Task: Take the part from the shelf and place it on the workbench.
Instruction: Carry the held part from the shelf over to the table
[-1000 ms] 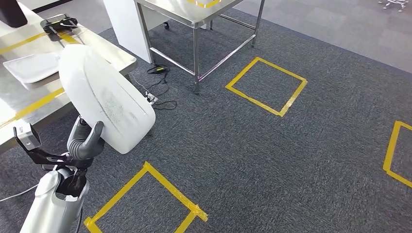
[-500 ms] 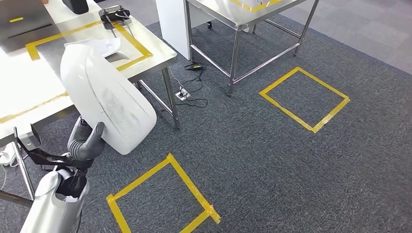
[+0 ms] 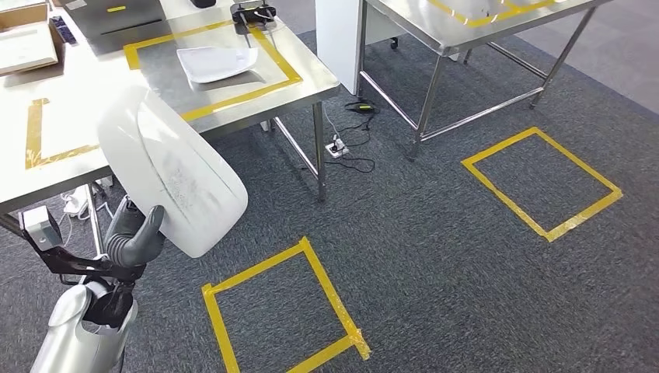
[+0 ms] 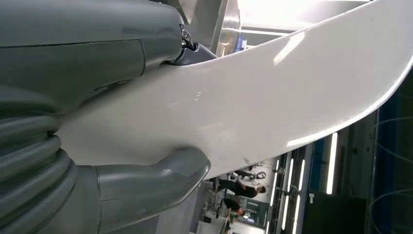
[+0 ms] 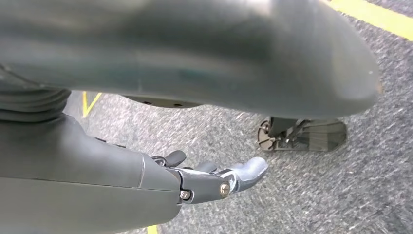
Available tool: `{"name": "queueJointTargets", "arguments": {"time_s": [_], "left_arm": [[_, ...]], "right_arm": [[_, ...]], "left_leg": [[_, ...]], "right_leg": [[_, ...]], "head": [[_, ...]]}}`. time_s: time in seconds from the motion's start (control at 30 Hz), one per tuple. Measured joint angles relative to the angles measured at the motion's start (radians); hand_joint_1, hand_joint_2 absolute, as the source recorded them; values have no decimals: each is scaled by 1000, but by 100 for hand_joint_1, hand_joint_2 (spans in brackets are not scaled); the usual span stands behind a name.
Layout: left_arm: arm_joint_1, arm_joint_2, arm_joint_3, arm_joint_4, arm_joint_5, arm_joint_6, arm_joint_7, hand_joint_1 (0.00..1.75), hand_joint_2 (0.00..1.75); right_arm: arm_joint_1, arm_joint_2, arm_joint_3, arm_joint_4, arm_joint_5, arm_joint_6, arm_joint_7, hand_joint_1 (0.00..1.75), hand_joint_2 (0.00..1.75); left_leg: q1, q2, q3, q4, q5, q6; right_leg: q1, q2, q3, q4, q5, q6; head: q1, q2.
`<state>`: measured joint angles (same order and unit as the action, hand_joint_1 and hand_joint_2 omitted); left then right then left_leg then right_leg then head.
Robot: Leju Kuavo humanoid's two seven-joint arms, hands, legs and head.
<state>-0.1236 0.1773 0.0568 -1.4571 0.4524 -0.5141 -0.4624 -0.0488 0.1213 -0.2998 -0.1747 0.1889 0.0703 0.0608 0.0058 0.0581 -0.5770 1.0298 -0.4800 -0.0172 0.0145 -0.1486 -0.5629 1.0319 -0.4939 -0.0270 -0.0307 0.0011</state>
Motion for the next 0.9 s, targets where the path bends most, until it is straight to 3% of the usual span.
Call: {"name": "queueJointTargets", "arguments": {"time_s": [0.03, 0.07, 0.13, 0.2, 0.23, 0.27, 0.3, 0.37, 0.43, 0.5, 0.53, 0.6, 0.67, 0.73, 0.77, 0.8, 0.9], "left_arm": [[0, 2, 0, -2, 1, 0, 0, 175, 175], [-1, 3, 1, -4, 1, 0, 0, 175, 175], [-2, 3, 1, -8, 2, 0, -1, 175, 175], [0, 3, 1, -8, 2, 0, 0, 175, 175], [1, 3, 1, -8, 3, 0, -1, 175, 175], [2, 4, 1, -7, 5, 0, -3, 175, 175], [2, 4, 1, -7, 7, 0, -5, 175, 175], [1, 4, 2, -10, 12, 0, -12, 175, 175], [1, 4, 3, -16, 15, 0, -16, 175, 175], [2, 5, 6, -24, 16, 2, -17, 175, 175], [3, 7, 10, -28, 16, 3, -18, 175, 175], [0, 11, 17, -34, 17, 4, -18, 175, 175], [-6, 13, 19, -37, 20, 3, -17, 175, 175], [-9, 13, 19, -35, 23, 0, -14, 175, 175], [-10, 13, 19, -34, 23, -1, -13, 175, 175], [-13, 13, 19, -33, 23, -2, -12, 175, 175], [-28, 12, 19, -32, 25, -3, -12, 175, 175]], "right_arm": [[-1, 0, 0, 0, 0, 0, 0, 0, 0], [-1, 0, 0, 0, 0, 0, -1, 0, 0], [0, 0, -1, 0, 0, 0, -1, 0, 0], [3, 0, -1, 0, 2, 0, 2, 0, 0], [5, 0, -1, 0, 4, 1, 3, 0, 0], [6, 0, -1, 0, 6, 1, 4, 0, 0], [7, 0, -1, 0, 8, 1, 4, 0, 0], [7, 0, -1, 0, 11, 1, 5, 0, 0], [6, 1, -1, 0, 12, 1, 5, 0, 0], [4, 2, -1, 0, 13, 1, 5, 0, 0], [3, 2, -1, 0, 14, 1, 5, 0, 0], [1, 3, -1, 0, 13, 2, 2, 0, 0], [3, 3, -1, 0, 11, 2, -1, 0, 0], [6, 3, -2, 0, 9, 2, -2, 0, 0], [7, 3, -2, 0, 8, 1, -3, 0, 0], [6, 3, -3, 0, 8, 1, -3, 0, 0], [2, 3, -4, 0, 7, 1, -4, 0, 0]], "left_leg": [[3, -12, -2, -2, 3, 5], [6, -25, -3, -4, 7, 11], [10, -51, -8, -6, 15, 20], [11, -81, -16, -4, 20, 22], [11, -98, -19, -2, 22, 20], [12, -115, -21, -1, 23, 18], [12, -131, -22, 1, 25, 16], [14, -160, -25, 2, 28, 9], [15, -185, -32, 1, 35, -5], [17, -209, -40, -7, 45, -22], [18, -206, -44, -7, 46, -28], [14, -150, -69, 38, 16, -34], [10, -81, -120, 162, -53, -37], [10, -64, -159, 268, -96, -40], [10, -62, -153, 272, -91, -39], [10, -56, -124, 230, -68, -38], [-2, 6, -6, 31, -3, -18]], "right_leg": [[-3, 13, -1, 7, -8, 7], [-6, 40, -8, 29, -26, 14], [-14, 114, -52, 134, -90, 26], [-18, 141, -109, 258, -143, 30], [-19, 144, -120, 281, -143, 29], [-20, 146, -113, 265, -123, 28], [-21, 154, -86, 211, -89, 25], [-23, 198, -20, 71, -29, 20], [-22, 227, 10, 4, -12, 17], [-20, 208, 10, -1, -8, 11], [-21, 195, 10, -5, -4, 4], [-23, 167, 11, -16, 5, -12], [-18, 139, 8, -19, 7, -21], [-13, 107, 6, -18, 7, -23], [-12, 92, 6, -18, 6, -23], [-10, 78, 6, -17, 6, -23], [-3, 42, 8, -10, 1, -17]], "head": [[1, 0], [2, 0], [7, 0], [9, 0], [9, 0], [10, 0], [10, 0], [9, 0], [9, 0], [9, 0], [8, 0], [3, 0], [-2, 0], [-2, 0], [-2, 0], [-2, 0], [-2, 0]]}}
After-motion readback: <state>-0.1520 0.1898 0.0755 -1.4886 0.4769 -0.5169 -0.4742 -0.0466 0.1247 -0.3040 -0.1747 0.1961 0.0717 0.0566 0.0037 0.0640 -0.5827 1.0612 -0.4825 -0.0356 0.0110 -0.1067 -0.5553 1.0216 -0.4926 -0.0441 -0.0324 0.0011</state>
